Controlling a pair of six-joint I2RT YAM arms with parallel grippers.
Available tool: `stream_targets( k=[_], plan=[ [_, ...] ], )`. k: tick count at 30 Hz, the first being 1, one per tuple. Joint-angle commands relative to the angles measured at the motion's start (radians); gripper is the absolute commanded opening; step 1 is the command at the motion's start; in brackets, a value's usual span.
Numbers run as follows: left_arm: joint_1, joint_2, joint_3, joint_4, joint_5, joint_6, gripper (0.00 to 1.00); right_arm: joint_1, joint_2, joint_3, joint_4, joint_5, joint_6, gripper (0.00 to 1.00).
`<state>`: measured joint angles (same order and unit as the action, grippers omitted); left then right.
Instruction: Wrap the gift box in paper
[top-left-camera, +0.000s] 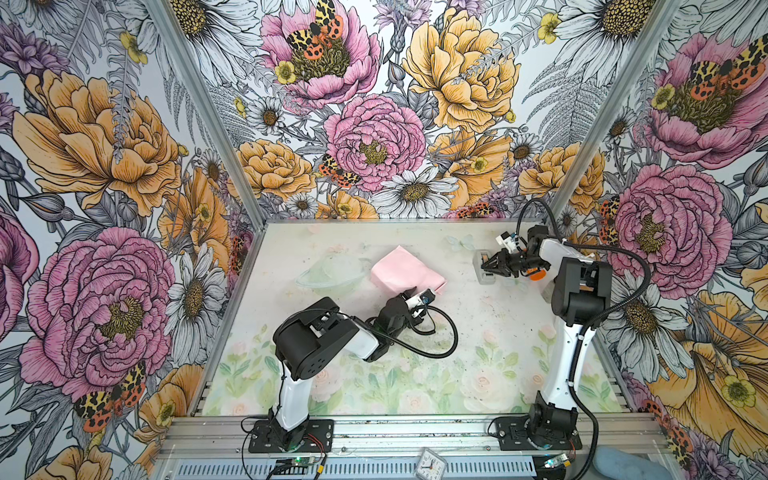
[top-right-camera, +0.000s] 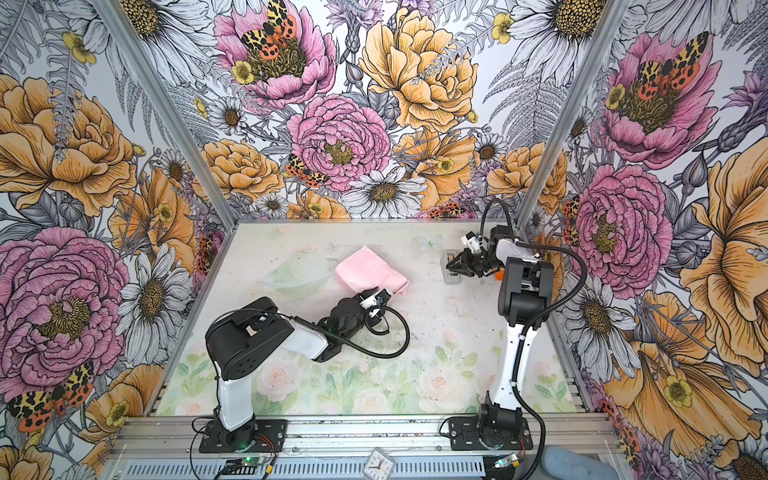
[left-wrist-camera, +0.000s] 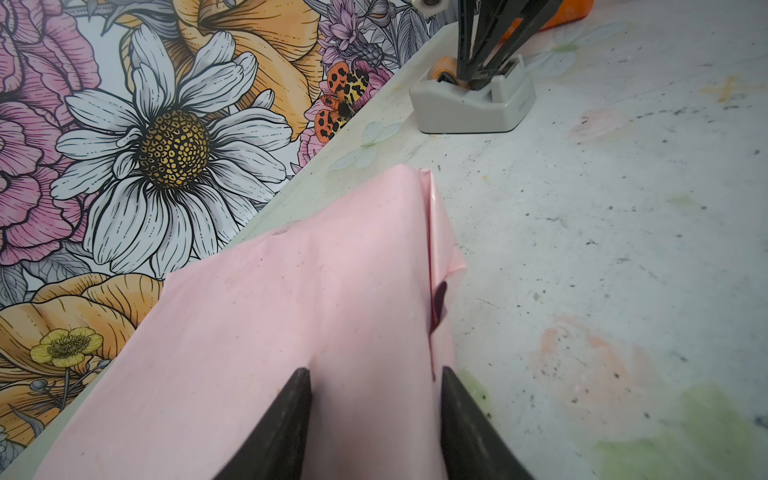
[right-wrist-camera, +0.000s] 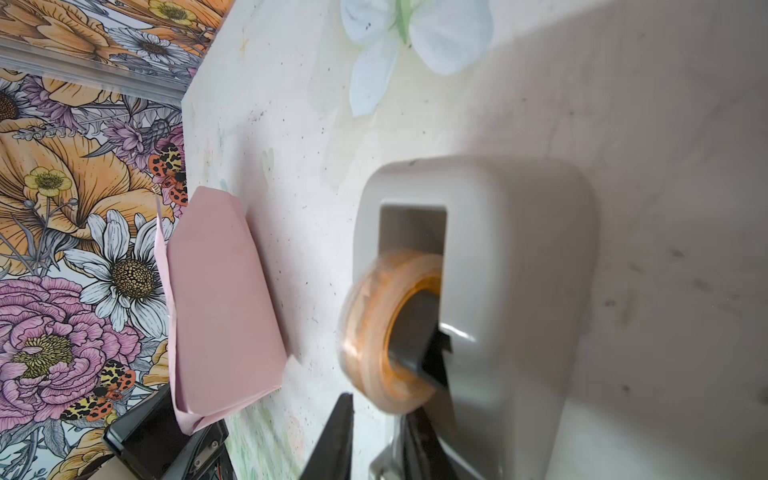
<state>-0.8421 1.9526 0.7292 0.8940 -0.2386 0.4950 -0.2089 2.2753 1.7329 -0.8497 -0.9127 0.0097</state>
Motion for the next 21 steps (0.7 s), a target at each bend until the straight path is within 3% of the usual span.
stream_targets(
  k=[1, 21],
  plan=[
    [-0.006, 0.082, -0.044, -0.26, 0.053, -0.092, 0.49, -0.009, 0.04, 0.022, -0.008, -0.033, 0.001, 0.23],
    [-0.01, 0.085, -0.036, -0.264, 0.053, -0.09, 0.49, -0.022, 0.049, 0.021, -0.008, -0.073, -0.003, 0.14]
  ],
)
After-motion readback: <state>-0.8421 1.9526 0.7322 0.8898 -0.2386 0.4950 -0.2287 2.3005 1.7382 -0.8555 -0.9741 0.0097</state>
